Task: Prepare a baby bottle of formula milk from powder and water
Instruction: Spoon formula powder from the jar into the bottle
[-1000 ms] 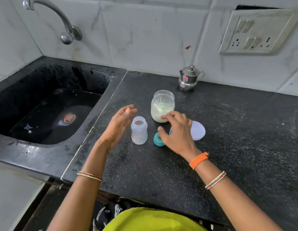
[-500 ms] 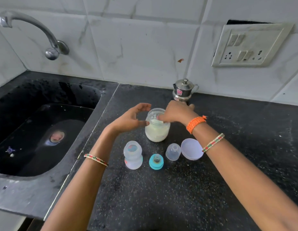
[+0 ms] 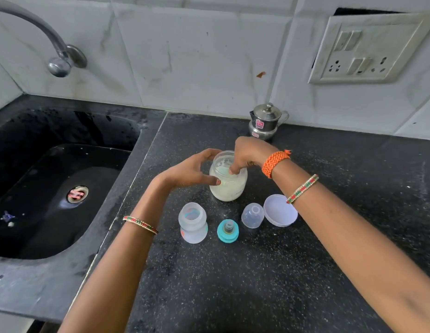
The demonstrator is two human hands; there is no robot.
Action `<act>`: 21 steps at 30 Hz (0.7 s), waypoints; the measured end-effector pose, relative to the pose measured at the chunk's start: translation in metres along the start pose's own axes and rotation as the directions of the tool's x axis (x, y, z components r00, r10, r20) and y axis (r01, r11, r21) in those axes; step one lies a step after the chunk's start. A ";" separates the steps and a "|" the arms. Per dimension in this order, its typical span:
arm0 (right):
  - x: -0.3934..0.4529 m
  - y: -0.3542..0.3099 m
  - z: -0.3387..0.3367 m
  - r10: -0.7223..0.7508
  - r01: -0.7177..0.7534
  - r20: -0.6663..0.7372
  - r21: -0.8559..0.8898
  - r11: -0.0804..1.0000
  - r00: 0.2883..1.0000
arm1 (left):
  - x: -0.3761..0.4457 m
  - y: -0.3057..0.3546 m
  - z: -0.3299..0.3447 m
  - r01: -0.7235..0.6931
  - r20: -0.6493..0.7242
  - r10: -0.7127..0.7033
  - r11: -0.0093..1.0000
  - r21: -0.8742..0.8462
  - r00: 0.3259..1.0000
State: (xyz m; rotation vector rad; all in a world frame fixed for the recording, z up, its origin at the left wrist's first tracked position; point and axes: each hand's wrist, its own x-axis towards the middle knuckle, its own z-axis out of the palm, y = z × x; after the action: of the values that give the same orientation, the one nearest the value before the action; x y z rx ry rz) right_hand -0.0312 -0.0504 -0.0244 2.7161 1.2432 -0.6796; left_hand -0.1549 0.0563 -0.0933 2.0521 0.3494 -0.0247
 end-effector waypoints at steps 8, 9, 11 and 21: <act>-0.019 0.013 0.015 -0.131 0.125 -0.500 -0.046 0.991 0.856 | -0.005 -0.004 0.000 -0.006 -0.016 0.006 0.999 -0.045 1.000; -0.021 0.015 0.015 -0.143 0.135 -0.509 -0.053 0.989 0.849 | -0.006 -0.004 0.001 -0.008 -0.014 0.007 0.999 -0.054 1.000; -0.023 0.017 0.016 -0.168 0.165 -0.510 -0.053 0.985 0.843 | -0.008 -0.005 0.002 -0.007 -0.008 0.006 0.997 -0.072 1.000; -0.019 0.019 0.026 -0.212 0.309 -0.511 0.112 0.944 0.833 | -0.012 -0.003 0.006 0.007 -0.006 -0.008 0.992 -0.124 1.000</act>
State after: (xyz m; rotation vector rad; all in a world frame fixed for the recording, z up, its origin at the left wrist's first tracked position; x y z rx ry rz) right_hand -0.0375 -0.0831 -0.0419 3.0243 1.7682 -0.1065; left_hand -0.1662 0.0496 -0.0971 1.9285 0.3536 -0.0010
